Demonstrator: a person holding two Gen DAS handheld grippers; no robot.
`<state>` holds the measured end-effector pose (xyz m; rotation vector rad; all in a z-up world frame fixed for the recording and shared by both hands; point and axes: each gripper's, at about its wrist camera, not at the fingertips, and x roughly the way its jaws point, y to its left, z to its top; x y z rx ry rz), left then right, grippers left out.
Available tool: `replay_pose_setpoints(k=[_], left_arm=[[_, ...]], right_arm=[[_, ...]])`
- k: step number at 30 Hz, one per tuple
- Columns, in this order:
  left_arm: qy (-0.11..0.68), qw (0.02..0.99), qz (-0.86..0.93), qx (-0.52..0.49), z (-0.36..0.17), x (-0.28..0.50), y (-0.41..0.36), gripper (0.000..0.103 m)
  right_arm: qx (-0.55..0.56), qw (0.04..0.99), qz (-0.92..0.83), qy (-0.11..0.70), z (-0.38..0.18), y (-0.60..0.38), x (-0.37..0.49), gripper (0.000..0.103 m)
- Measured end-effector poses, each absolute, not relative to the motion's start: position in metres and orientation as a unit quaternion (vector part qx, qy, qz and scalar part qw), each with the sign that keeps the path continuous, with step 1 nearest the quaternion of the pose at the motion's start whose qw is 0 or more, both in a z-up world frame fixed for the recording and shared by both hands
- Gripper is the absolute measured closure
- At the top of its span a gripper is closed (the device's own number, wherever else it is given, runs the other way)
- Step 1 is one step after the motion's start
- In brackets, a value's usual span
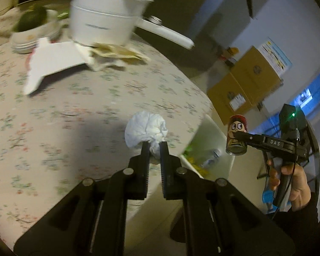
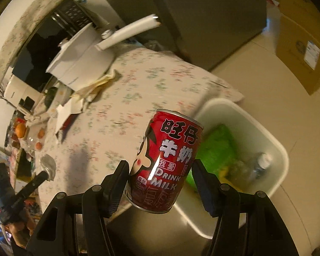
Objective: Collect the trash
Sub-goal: 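Carry the tissue and the red can over the white bin with both tools, then open the left tool to drop the tissue while the right tool lowers the can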
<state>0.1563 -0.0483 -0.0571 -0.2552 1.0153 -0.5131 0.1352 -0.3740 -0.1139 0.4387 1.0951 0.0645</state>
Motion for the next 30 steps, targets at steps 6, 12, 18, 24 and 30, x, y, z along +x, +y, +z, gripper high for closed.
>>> replay_pose_setpoints(k=[6, 12, 18, 24, 30], left_arm=[[0.498, 0.815, -0.284, -0.079, -0.073, 0.154, -0.118, 0.093], [0.512, 0.795, -0.322, -0.034, -0.091, 0.145, -0.178, 0.092], [0.526, 0.781, -0.338, 0.003, -0.116, 0.138, -0.218, 0.092], [0.524, 0.781, -0.34, 0.021, -0.125, 0.138, -0.229, 0.092], [0.515, 0.785, -0.342, 0.045, -0.135, 0.138, -0.244, 0.092]], right_arm=[[0.214, 0.826, 0.009, 0.522, -0.123, -0.405, 0.121, 0.041], [0.216, 0.819, -0.004, 0.531, -0.131, -0.426, 0.112, 0.041], [0.212, 0.817, -0.015, 0.535, -0.137, -0.444, 0.105, 0.041], [0.217, 0.815, -0.02, 0.537, -0.14, -0.457, 0.096, 0.041], [0.215, 0.811, -0.023, 0.544, -0.145, -0.462, 0.093, 0.041]])
